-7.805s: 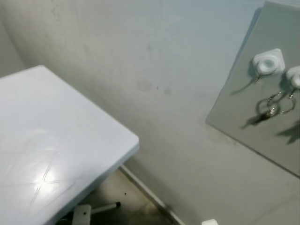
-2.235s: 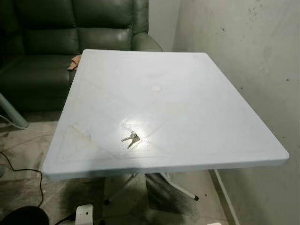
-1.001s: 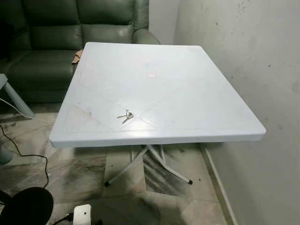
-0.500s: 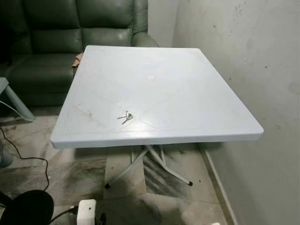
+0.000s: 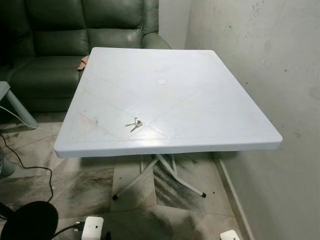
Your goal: Hang keys on a hook
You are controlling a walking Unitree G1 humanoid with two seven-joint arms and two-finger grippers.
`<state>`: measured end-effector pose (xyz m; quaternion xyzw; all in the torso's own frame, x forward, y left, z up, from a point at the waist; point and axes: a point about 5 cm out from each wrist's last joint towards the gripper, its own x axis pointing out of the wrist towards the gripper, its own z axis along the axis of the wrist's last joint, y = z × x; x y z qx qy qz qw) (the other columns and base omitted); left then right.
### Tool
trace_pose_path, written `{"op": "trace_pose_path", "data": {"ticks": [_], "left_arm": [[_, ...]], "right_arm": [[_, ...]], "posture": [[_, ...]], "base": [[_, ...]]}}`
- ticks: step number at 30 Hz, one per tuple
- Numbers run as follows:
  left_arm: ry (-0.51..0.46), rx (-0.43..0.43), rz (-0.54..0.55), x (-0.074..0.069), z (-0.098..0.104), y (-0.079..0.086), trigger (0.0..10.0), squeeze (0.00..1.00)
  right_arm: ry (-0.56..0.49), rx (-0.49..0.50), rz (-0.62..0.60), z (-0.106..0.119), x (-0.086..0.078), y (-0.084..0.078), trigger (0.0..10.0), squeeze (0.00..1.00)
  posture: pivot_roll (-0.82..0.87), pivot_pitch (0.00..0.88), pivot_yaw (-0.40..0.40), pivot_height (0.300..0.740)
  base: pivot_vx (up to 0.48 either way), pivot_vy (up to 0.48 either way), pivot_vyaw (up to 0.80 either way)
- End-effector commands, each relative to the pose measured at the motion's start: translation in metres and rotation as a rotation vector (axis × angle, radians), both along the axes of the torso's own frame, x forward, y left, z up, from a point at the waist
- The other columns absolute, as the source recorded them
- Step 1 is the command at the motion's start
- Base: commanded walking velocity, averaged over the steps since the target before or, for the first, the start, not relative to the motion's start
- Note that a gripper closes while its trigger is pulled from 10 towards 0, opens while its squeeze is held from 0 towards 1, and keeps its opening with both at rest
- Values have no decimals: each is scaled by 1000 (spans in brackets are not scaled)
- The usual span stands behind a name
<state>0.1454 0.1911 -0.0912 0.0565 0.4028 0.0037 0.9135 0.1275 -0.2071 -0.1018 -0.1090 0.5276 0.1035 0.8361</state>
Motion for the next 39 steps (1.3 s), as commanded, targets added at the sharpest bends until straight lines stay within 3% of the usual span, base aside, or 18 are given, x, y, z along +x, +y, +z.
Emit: {"op": "trace_pose_path", "data": {"ticks": [1, 5, 8, 11, 12, 21, 27, 39], "left_arm": [[3, 17, -19, -3, -1, -1, 10000, 0], [2, 20, -23, -3, -1, -2, 10000, 0], [-39, 13, -148, 1, 2, -13, 10000, 0], [-55, 3, -180, 3, 3, -16, 10000, 0], [-89, -15, -210, 6, 6, -19, 10000, 0], [-266, -71, -335, 24, 24, -22, 10000, 0], [-475, -83, -449, 47, 53, -19, 10000, 0], [-671, -85, -601, 47, 86, -18, 10000, 0]], "right_arm": [[-21, 0, 16, 2, 7, 0, 10000, 1000], [-22, 1, 18, 3, 7, 0, 10000, 1000], [-36, 6, 81, 4, 12, 4, 10000, 1000], [-35, 36, 101, 5, 13, 6, 10000, 1000], [-61, 46, 155, 7, 18, 9, 10000, 0], [-200, 185, 310, 26, 51, 25, 10000, 0], [-357, 328, 519, 51, 78, 42, 10000, 0], [-555, 441, 703, 80, 89, 52, 10000, 0]], "posture": [[-61, 0, -54, 732], [-61, 0, -54, 732], [-61, 0, -55, 732], [-62, 0, -56, 732], [-61, 0, -58, 732], [-63, 0, -55, 732], [-60, 0, -52, 732], [-60, 0, -42, 732]], "base": [[0, 0, 0], [0, 0, 0], [0, 0, 0], [0, 0, 0], [0, 0, 0], [0, 0, 0], [0, 0, 0], [0, 0, 0]]}}
